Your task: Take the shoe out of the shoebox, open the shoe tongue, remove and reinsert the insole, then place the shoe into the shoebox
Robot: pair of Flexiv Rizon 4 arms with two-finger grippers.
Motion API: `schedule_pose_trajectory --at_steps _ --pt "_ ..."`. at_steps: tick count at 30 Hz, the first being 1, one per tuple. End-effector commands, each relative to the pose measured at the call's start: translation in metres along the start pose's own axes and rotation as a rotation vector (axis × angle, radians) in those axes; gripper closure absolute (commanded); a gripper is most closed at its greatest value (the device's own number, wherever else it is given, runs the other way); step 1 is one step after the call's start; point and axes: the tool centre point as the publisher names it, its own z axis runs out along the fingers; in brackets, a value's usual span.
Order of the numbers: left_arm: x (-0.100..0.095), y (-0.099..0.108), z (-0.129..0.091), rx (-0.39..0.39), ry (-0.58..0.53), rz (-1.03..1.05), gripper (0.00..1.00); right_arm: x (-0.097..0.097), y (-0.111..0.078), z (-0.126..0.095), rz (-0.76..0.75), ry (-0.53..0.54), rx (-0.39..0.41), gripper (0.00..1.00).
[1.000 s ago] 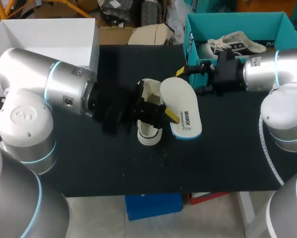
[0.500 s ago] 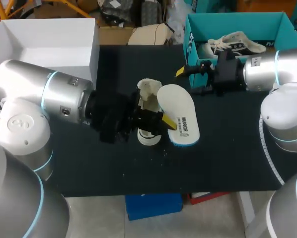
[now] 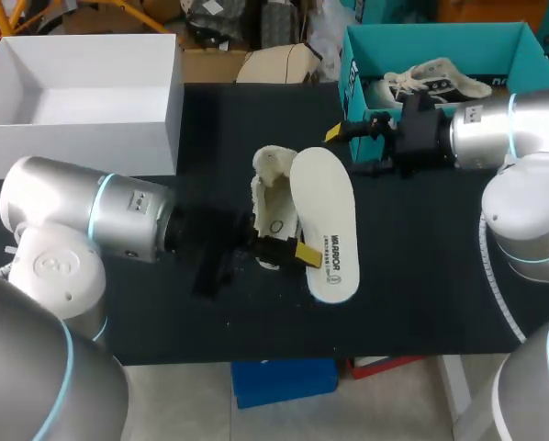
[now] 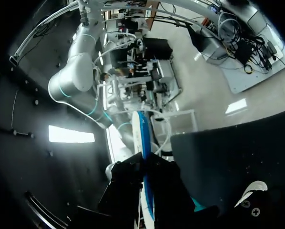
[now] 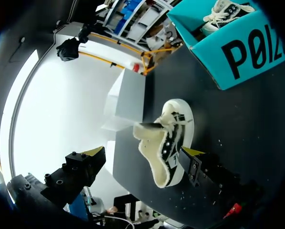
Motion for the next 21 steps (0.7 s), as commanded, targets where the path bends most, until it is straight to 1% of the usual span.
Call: schedule_pose_trajectory --at_steps 1,4,8,10,12,21 --pt "0.024 0.005 -0.007 0.008 -0.066 0.025 1.0 0.0 -0.001 0.001 0.0 0.001 -0.002 0.0" --pt "0.038 0.014 -0.011 0.012 -0.067 0.021 1.0 0.0 -0.001 0.001 0.0 0.001 -0.002 0.0" --pt "0.054 0.024 -0.014 0.017 -0.039 0.009 1.0 0.0 -0.001 0.001 0.0 0.001 -0.002 0.0" --pt "0.061 0.03 -0.015 0.022 -0.007 0.003 1.0 0.0 -0.001 0.001 0.0 0.001 -0.002 0.0" --pt "0.067 0.036 -0.017 0.037 0.003 -0.006 1.0 0.0 -0.001 0.001 0.0 0.001 -0.002 0.0" --pt "0.08 0.062 -0.036 0.025 0.031 -0.005 1.0 0.0 -0.001 0.001 0.0 0.001 -0.002 0.0"
